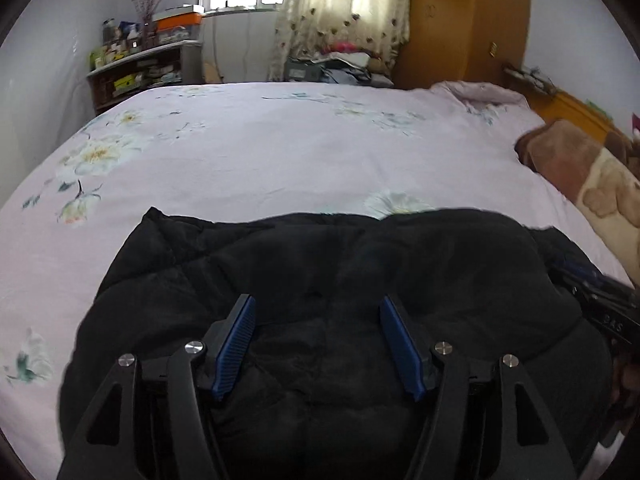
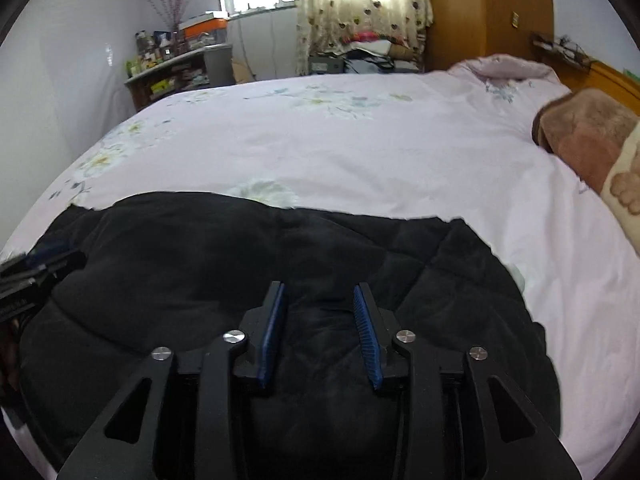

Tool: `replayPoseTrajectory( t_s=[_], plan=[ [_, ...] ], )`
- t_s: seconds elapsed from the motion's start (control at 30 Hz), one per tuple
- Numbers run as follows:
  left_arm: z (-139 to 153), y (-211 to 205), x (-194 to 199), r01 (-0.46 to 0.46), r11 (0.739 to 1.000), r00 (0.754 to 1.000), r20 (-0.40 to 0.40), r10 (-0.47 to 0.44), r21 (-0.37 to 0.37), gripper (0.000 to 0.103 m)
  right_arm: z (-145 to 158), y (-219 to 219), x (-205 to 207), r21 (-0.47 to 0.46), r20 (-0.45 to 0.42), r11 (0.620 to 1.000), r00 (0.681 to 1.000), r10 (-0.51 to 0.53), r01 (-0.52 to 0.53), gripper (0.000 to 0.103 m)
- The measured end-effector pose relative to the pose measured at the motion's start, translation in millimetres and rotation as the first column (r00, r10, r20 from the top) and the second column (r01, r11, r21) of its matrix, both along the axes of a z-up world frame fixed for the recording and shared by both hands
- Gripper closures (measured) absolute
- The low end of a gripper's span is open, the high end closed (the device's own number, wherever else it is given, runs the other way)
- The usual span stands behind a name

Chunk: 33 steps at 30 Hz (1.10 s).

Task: Fold large clothes
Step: 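Lower the folded hem onto the jacket and open both tools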

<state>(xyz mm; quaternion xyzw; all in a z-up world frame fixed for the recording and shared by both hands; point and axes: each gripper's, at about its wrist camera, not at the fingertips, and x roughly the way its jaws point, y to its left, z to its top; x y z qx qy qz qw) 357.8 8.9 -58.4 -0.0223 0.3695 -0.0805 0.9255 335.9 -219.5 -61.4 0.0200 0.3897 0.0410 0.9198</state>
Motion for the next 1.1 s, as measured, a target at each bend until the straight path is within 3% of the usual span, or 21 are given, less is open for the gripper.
replayPoseTrajectory(
  t_s=[0.07,0.3,0.4,0.5,0.6,0.7,1.1],
  plan=[
    [-6,1,7,-0.014,1.0,1.0,0.009,0.014,0.002,0.035,-10,-6,8,0.029,-0.019,1.0,1.0,-0.01,0.01,0.061],
    [-17,-8,17,-0.025,0.999,1.0,0.001,0.025,0.046,0.035,-28,-3,17,-0.01,-0.02,0.999,0.999,-0.031,0.031,0.061],
    [0,-9,16,0.003,0.997,0.999,-0.048,0.0,0.071,0.035,-14,-4,15,-0.018,-0.05,0.999,0.998,-0.03,0.029,0.061],
    [21,6,13,0.009,0.997,1.0,-0.001,-0.009,0.083,0.035,12,-15,5,-0.007,0.01,0.999,0.999,-0.036,0.036,0.061],
    [12,26,30,-0.034,0.992,0.999,-0.013,0.035,0.124,0.035,11,-33,10,-0.058,0.015,0.994,0.996,-0.087,0.088,0.061],
    [-10,43,44,-0.07,0.996,0.995,-0.068,0.073,0.049,0.033,-14,-56,21,-0.024,-0.057,0.992,0.99,-0.129,0.128,0.061],
    [-35,42,48,-0.091,0.995,0.996,-0.023,0.091,0.037,0.033,-44,-56,30,-0.028,-0.034,0.987,0.987,-0.156,0.155,0.061]
  ],
)
